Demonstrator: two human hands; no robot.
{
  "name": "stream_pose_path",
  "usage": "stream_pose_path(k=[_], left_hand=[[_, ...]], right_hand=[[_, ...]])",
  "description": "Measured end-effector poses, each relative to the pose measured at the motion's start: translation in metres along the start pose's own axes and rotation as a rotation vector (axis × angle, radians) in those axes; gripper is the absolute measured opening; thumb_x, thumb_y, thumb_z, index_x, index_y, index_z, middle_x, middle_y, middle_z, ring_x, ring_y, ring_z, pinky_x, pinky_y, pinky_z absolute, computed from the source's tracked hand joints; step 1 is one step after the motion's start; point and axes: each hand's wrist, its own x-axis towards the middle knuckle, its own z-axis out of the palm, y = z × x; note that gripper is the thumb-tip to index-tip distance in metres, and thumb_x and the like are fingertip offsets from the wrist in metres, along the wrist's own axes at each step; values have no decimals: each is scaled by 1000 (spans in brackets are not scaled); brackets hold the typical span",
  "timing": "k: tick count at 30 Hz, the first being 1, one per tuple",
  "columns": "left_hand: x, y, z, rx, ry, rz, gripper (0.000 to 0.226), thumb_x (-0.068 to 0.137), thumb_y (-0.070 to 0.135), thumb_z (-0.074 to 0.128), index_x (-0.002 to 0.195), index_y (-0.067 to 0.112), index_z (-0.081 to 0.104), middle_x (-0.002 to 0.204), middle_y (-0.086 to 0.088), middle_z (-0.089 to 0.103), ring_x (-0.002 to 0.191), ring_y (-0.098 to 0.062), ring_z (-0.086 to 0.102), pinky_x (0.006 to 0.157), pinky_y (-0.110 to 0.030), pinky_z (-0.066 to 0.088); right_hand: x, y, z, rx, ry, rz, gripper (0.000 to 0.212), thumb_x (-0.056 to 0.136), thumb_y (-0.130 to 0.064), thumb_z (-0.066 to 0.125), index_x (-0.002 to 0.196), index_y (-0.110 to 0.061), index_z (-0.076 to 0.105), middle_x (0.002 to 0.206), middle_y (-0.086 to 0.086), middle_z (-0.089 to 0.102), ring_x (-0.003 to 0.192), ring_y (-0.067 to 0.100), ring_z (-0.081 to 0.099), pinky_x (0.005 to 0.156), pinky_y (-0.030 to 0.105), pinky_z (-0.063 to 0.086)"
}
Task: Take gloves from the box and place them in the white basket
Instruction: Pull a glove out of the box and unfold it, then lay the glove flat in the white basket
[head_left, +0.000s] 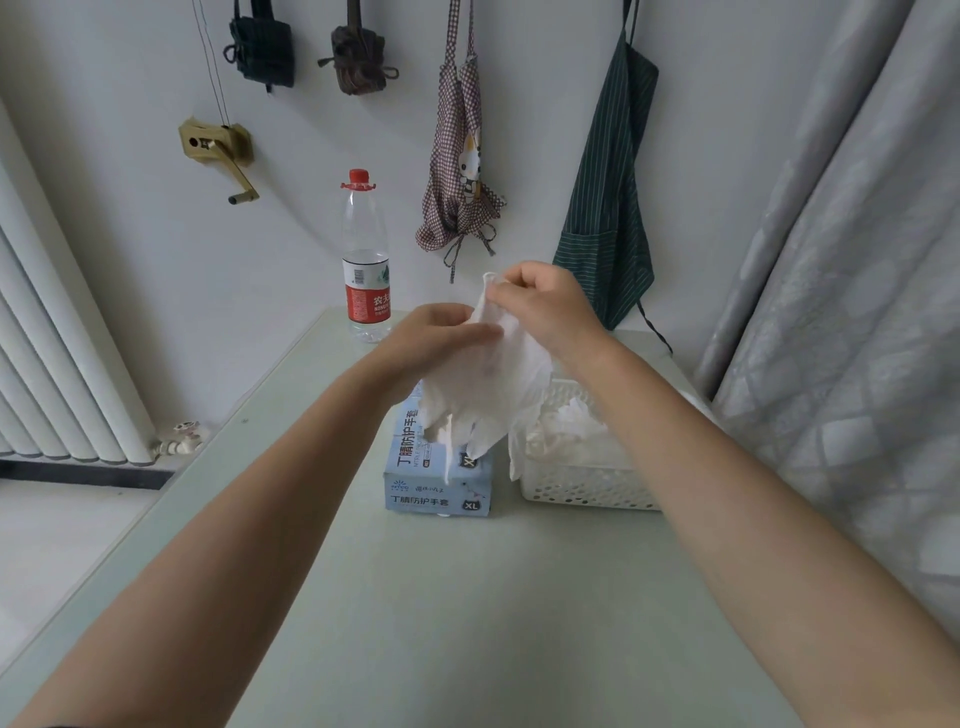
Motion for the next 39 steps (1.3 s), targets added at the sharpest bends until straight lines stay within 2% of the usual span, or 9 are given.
stream_pose_path(k=[9,14,18,22,24,26,29,33,39], left_hand=[[-7,6,11,-64,57,41,23,88,34,71,79,13,71,70,2,64,64,-13,58,61,-26,46],[-5,-1,11,-77,-32,-46,37,81,43,76,85,6,72,78,-8,64,70,-20,58,63,-29,47],[-9,-26,12,-280,-178,-188,25,83,28,70,86,3,72,88,-14,71,77,-27,67,70,-33,57],[-2,-50,13,-444,-203,-327,46,90,22,63,127,-4,57,117,-20,61,105,-34,58,101,-52,45],[4,-48,14,-447,-174,-361,48,90,22,61,131,-2,54,119,-19,62,105,-33,59,100,-51,46],[14,-40,15,-374,-127,-334,25,95,18,58,113,0,63,101,-13,69,87,-25,67,78,-36,57],[30,-28,26,-29,26,-267,20,94,23,63,90,3,66,75,-4,62,64,-18,58,56,-23,45],[59,-33,61,342,128,-206,19,89,31,66,84,13,68,69,3,58,58,-11,51,50,-20,38],[87,-50,107,644,25,-158,12,90,29,63,87,19,68,78,5,62,71,-16,56,55,-23,40]], right_hand=[[-12,-3,-20,-102,-102,139,10,86,-22,53,78,-17,53,70,-2,49,63,14,47,53,24,35],[-7,7,-25,8,11,186,30,82,-12,50,59,-22,33,60,-3,32,57,16,32,54,29,23],[-8,20,-28,70,43,279,23,68,-9,47,60,-21,29,62,-2,29,61,17,29,59,31,22],[-8,41,-31,87,-7,376,18,75,-22,50,67,-23,34,66,-2,30,64,18,29,61,31,24],[-6,53,-30,122,-27,417,9,77,-26,51,74,-22,42,72,0,34,66,18,32,63,31,27],[-1,67,-31,196,-36,460,14,71,-27,50,84,-22,47,74,2,34,70,19,33,62,32,27],[3,94,-38,191,-2,529,21,66,-28,45,86,-22,48,76,5,35,66,20,32,56,31,25],[-2,134,-55,155,39,637,23,82,-22,39,93,-11,55,81,10,51,73,24,52,64,32,42],[-13,176,-81,109,74,720,30,93,-17,37,111,-8,59,100,15,63,80,29,62,56,24,46]])
